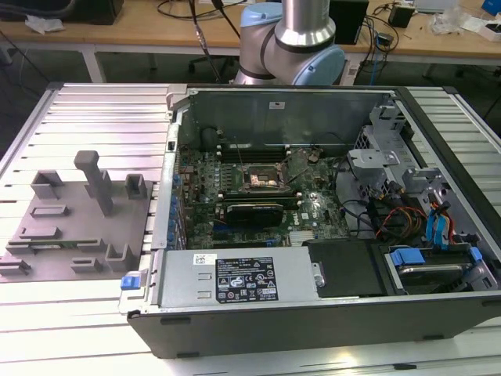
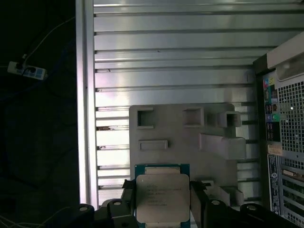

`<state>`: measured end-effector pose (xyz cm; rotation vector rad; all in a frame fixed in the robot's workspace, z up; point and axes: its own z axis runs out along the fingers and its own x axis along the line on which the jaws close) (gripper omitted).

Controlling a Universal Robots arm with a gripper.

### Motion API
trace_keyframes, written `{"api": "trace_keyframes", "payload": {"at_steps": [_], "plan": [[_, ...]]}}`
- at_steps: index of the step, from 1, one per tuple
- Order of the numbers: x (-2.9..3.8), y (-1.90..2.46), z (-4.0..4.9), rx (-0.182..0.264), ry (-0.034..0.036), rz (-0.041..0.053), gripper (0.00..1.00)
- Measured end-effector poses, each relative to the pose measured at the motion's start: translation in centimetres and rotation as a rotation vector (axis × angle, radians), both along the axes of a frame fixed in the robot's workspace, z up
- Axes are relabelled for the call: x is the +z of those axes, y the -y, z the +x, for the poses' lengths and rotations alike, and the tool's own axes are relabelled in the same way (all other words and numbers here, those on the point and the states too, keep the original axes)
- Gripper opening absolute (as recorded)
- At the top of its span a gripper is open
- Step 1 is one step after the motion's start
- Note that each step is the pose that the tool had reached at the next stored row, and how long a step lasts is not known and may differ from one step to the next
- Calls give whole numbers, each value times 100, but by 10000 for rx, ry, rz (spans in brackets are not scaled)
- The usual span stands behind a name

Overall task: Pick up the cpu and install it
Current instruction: 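Pick up the cpu and move it towards the insertion slot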

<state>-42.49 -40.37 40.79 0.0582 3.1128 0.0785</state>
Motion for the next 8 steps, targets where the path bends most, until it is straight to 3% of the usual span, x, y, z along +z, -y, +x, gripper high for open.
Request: {"api": "trace_keyframes", "payload": {"at_steps": [2, 5, 6, 8], "plan": [[67, -2, 0, -1, 0, 0, 55], [93, -2, 0, -1, 3, 1, 55], [96, -2, 54, -1, 0, -1, 55], [95, -2, 396, -1, 0, 0, 55]]}}
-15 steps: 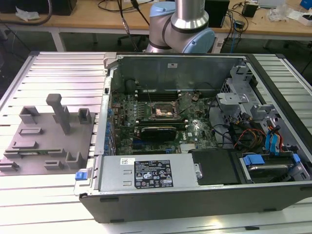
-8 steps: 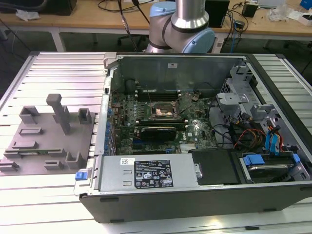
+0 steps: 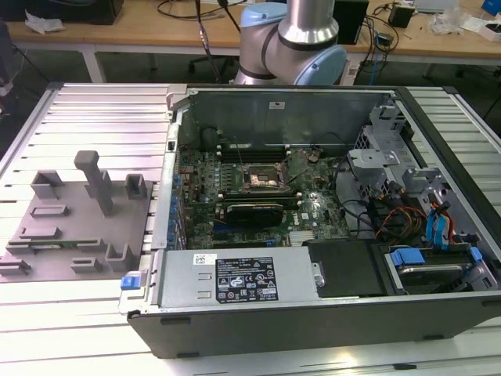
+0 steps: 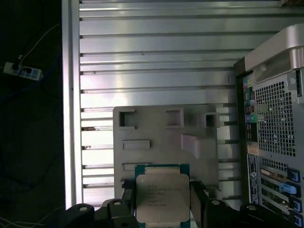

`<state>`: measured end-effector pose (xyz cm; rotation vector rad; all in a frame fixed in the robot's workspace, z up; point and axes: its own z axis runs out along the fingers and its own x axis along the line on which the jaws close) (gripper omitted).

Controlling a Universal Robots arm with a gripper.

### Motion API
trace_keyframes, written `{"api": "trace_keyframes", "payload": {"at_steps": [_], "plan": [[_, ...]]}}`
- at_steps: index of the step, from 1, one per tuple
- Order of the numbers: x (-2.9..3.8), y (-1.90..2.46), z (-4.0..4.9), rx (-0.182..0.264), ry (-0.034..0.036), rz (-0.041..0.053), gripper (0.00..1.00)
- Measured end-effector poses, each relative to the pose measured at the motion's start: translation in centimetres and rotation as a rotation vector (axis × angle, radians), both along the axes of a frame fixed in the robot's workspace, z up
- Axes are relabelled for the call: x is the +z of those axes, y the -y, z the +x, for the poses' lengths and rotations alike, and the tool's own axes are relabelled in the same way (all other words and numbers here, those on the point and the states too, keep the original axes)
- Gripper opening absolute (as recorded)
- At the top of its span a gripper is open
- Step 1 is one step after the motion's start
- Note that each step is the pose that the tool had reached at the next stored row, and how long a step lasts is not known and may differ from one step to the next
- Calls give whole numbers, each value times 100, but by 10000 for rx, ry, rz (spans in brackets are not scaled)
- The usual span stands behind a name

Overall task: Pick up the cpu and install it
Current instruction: 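Pick up the cpu and move it towards the insertion slot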

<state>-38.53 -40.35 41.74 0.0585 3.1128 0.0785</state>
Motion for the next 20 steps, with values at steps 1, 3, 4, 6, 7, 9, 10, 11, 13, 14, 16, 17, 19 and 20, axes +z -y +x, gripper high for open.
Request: {"api": "trace_keyframes", "payload": {"at_steps": [1, 3, 4, 6, 7, 9, 10, 11, 13, 14, 16, 17, 19, 20], "plan": [[0, 0, 49, 0, 0, 0, 55], [0, 1, 116, 1, -1, 0, 55], [0, 1, 146, 1, 0, 0, 55], [0, 0, 264, 1, 0, 0, 55], [0, 0, 306, 0, 0, 0, 55], [0, 1, 395, 1, 0, 0, 55], [0, 0, 442, 1, 1, 0, 55], [0, 0, 473, 0, 0, 0, 55], [0, 0, 538, 1, 0, 0, 55], [0, 0, 569, 0, 1, 1, 55], [0, 0, 641, 1, 0, 0, 55], [0, 1, 678, 1, -1, 0, 55], [0, 0, 754, 0, 1, 1, 55], [0, 0, 789, 1, 0, 0, 55]]}}
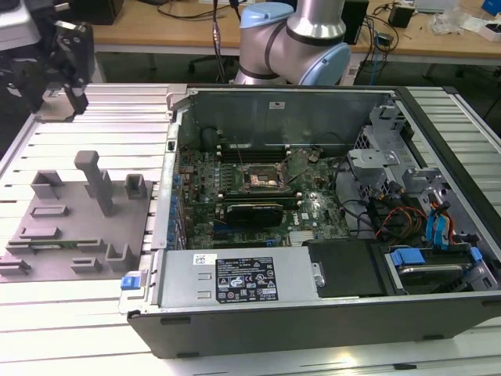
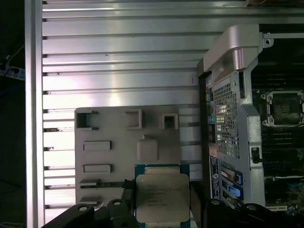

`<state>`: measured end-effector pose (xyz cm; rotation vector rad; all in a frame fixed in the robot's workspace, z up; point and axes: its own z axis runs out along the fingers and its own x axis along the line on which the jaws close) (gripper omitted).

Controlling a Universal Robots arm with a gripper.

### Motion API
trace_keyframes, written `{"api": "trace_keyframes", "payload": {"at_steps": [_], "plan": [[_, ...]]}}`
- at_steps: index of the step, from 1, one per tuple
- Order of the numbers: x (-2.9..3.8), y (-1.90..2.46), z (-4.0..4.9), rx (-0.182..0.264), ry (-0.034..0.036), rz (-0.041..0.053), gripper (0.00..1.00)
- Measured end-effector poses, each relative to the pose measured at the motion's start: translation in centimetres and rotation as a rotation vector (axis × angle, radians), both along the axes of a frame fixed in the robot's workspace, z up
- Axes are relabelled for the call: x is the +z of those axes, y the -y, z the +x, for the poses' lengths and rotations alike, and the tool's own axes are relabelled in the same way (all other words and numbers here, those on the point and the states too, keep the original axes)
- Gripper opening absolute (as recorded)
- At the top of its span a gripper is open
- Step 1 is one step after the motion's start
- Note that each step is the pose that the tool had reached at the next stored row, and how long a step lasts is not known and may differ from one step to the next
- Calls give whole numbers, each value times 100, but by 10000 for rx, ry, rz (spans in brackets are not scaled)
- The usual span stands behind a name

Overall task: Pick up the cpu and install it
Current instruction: 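Pick up the cpu and move it towards the insertion slot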

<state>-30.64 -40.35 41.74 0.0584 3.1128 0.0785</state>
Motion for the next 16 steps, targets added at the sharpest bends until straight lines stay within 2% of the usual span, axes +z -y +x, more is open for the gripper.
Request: {"api": "trace_keyframes", "payload": {"at_steps": [16], "plan": [[0, 0, 582, 0, 0, -1, 55]]}}
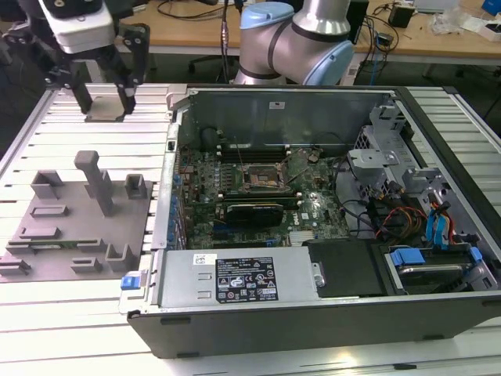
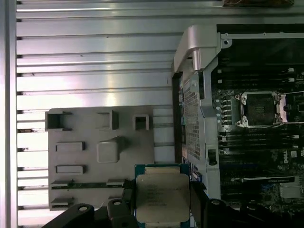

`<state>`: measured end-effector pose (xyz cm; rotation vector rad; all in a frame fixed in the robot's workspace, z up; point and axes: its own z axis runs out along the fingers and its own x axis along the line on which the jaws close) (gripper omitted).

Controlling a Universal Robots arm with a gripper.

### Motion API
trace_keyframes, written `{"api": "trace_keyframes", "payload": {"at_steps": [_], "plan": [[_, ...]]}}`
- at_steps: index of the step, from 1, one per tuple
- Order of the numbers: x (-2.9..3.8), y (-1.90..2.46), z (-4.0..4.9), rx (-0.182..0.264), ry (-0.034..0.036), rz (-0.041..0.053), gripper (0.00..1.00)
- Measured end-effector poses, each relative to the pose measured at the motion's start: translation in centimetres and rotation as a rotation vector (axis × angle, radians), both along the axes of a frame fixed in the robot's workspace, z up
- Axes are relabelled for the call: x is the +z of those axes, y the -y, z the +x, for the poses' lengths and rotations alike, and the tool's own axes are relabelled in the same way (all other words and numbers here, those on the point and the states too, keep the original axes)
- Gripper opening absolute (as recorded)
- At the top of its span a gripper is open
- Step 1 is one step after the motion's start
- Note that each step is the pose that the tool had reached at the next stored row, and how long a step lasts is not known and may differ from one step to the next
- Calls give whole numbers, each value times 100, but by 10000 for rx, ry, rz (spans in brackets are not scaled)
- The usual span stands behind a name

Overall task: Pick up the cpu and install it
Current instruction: 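Pick up the cpu and move it towards the insertion slot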

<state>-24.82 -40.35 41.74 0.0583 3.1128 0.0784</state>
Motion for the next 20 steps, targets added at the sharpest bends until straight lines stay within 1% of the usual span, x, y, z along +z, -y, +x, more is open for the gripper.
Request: {"api": "trace_keyframes", "payload": {"at_steps": [5, 17, 18, 20], "plan": [[0, 0, 249, 1, -1, 0, 55], [0, -1, 692, -1, 0, 1, 55], [0, 0, 761, -1, 0, 1, 55], [0, 0, 851, 0, 1, 1, 55]]}}
